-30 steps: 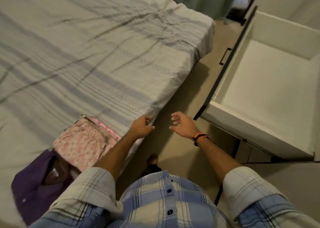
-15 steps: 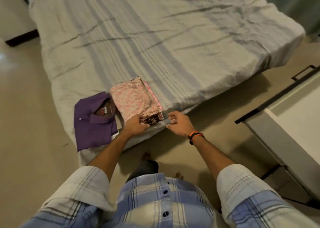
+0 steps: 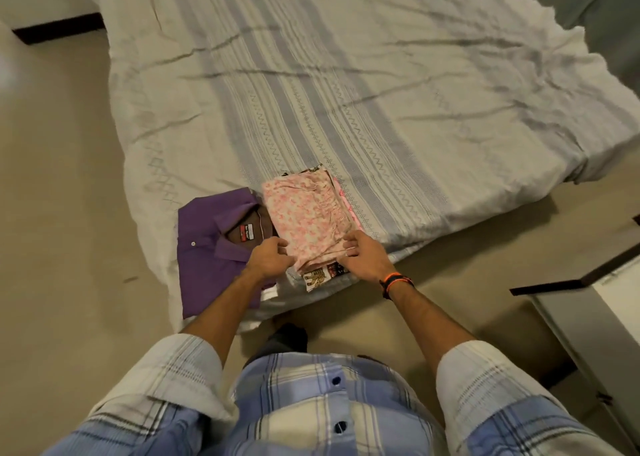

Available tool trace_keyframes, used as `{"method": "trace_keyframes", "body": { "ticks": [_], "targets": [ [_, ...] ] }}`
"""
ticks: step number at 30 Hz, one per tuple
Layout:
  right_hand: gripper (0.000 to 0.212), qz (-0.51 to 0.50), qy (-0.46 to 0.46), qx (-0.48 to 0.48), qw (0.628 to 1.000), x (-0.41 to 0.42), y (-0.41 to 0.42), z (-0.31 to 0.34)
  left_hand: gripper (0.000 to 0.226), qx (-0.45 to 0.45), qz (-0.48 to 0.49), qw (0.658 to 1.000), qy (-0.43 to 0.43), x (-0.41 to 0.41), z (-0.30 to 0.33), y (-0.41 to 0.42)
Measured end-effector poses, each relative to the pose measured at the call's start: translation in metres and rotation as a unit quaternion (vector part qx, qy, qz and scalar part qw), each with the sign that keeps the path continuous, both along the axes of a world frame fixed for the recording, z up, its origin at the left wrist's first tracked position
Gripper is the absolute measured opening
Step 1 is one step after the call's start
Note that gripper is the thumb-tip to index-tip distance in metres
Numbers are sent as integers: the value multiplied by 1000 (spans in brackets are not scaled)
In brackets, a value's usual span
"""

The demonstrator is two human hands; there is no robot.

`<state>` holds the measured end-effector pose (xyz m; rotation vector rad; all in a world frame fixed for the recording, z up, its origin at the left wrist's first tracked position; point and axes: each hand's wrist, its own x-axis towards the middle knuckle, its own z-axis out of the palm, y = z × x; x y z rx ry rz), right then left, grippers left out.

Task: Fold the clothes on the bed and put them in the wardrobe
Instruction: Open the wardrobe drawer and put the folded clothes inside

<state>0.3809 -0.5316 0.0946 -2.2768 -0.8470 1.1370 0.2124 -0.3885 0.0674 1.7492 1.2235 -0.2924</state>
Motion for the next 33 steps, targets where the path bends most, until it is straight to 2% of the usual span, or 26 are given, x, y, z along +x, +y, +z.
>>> {"method": "trace_keyframes", "body": {
  "ticks": [7,18,20,22,24,27,30,33],
  "targets": [
    [55,-12,-20,-31,999,1,42,-4,53,-32,-21,999,3,3,-11,39],
    [55,27,-12,-73,997,47,86,-25,52,-79,32,996,27,32,-28,65],
    [54,37,-2,-84,996,57,91,-31,38,-84,46,994,52,36,-33,62],
    [56,55,10,-102,993,71,98,-43,7,-82,63,991,88,43,-44,60],
    [59,74,27,-129,988,83,102,-56,33,-99,107,982,121,50,-55,54],
    [66,90,35,-152,984,99,109,-81,39,-136,189,962,143,59,-75,52],
    [75,83,-5,-160,984,111,112,-107,41,-180,301,932,93,66,-101,51],
    [88,69,9,-176,982,123,115,-138,44,-224,431,874,6,78,-123,47]
  ]
}}
